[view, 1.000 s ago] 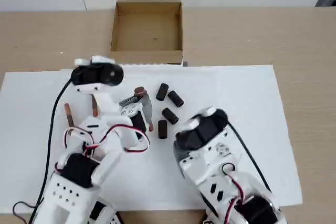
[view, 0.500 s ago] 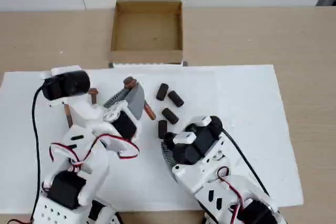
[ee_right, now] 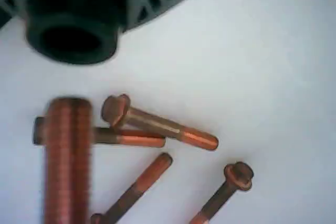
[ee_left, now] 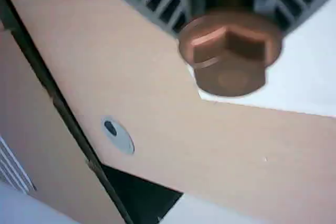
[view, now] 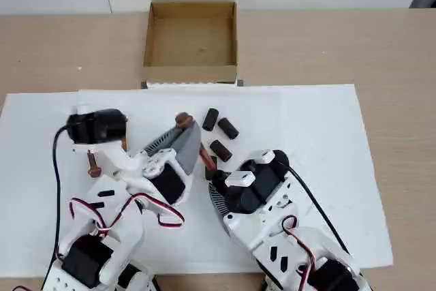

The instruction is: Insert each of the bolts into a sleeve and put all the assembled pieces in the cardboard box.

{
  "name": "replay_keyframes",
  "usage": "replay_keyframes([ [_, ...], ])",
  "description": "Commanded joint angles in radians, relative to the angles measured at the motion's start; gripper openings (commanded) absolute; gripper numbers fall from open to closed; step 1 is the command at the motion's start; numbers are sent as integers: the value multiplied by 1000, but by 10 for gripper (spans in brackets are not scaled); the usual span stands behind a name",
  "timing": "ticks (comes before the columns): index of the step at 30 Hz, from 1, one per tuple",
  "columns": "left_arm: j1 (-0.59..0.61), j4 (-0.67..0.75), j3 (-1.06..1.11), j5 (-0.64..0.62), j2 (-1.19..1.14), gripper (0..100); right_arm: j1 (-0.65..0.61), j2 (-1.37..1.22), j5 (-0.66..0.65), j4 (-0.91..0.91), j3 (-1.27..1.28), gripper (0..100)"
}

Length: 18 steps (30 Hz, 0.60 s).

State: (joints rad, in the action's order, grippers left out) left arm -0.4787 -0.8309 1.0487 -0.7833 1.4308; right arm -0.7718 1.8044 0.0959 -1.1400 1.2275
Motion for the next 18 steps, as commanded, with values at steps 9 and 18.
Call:
replay_keyframes([
  [9,-64,29,39,0,49,5,-2,5,-60,24,-8,3],
  [18,-87,15,53,77,49,5,-2,5,-60,25,-8,3],
])
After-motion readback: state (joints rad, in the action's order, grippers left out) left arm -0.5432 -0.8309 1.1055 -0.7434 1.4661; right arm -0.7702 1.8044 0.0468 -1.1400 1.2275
